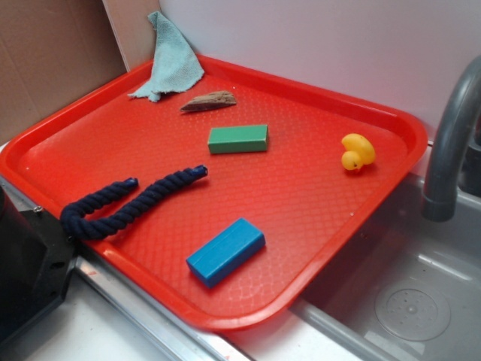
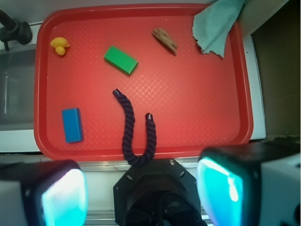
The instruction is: Grab the yellow duck.
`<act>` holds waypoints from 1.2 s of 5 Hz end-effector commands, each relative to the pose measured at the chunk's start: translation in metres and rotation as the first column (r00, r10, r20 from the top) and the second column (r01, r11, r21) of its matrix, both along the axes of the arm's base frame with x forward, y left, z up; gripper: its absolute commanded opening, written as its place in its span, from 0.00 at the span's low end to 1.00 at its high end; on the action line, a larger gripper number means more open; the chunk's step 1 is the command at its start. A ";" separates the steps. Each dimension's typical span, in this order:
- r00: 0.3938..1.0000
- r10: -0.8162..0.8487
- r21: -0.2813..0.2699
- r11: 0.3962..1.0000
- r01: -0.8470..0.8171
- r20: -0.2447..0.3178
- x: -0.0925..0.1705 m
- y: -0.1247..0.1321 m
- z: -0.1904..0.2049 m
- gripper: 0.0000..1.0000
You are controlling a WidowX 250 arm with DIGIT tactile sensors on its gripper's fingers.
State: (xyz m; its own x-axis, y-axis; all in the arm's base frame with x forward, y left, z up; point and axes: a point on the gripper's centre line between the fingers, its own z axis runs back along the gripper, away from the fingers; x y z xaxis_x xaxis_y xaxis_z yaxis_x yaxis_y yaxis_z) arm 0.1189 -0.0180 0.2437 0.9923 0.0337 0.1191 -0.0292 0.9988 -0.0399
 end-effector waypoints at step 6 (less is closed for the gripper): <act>0.829 -0.554 0.056 0.833 0.551 0.074 0.181 -0.123 -0.165 1.00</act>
